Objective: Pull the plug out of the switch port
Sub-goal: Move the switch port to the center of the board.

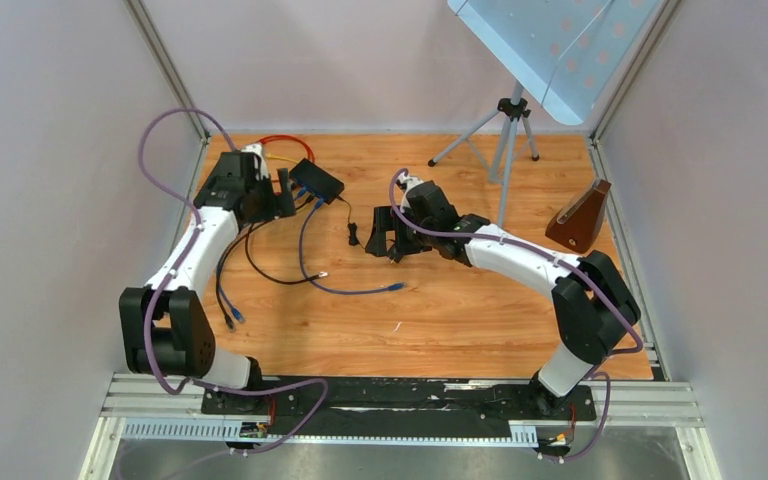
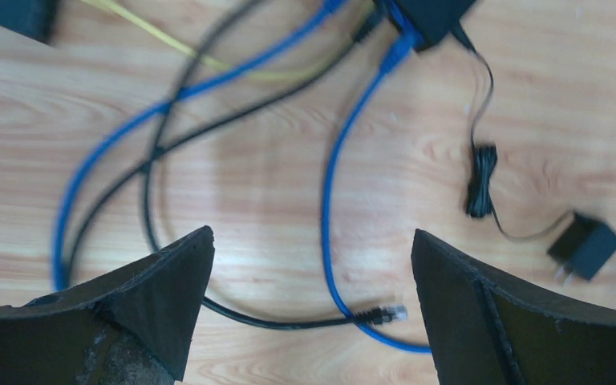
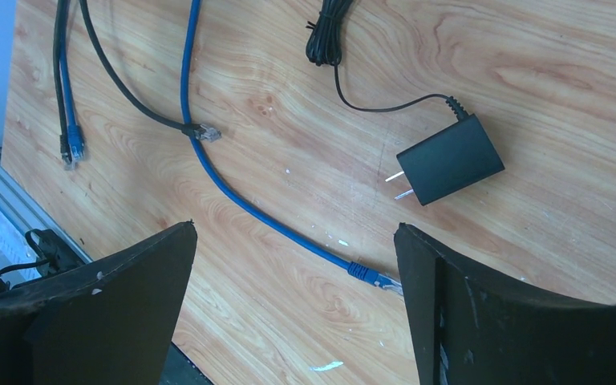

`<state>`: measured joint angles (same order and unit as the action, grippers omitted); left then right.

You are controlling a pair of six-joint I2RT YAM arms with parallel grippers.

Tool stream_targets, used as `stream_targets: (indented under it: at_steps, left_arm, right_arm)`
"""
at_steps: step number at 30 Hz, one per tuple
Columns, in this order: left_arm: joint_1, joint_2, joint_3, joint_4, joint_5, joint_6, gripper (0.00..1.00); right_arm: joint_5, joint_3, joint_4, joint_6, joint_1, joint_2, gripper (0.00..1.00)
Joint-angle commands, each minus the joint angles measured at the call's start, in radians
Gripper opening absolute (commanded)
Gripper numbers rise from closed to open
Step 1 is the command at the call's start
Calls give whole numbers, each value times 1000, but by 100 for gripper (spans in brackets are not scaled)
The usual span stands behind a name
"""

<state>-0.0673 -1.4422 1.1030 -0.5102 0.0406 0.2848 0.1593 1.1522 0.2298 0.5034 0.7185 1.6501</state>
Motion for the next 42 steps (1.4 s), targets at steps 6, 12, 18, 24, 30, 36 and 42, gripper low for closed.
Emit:
stream_targets:
  at_steps: [6, 12, 18, 24, 30, 36, 42]
  left_arm:
    - [209, -220, 205, -62, -22, -2, 100]
    - [235, -369, 267, -54, 18, -4, 100]
    - [281, -437, 263, 9, 90, 20, 100]
    - [322, -443, 258, 63, 186, 28, 100]
    - [324, -385, 225, 104, 82, 27, 100]
    - [325, -466, 309, 46, 93, 23, 100]
    - [326, -534, 320, -8, 244, 13, 100]
  right_arm:
    - [18, 50, -7, -1, -4, 10, 94]
    - [16, 53, -6, -7, -7, 11, 95]
    - [26, 63, 1, -13, -10, 35, 95]
    - [36, 87, 11, -18, -13, 72, 95]
    - [55, 117, 25, -23, -14, 118, 95]
    - [60, 128, 37, -26, -15, 137, 95]
    - [54, 129, 47, -25, -16, 139, 95]
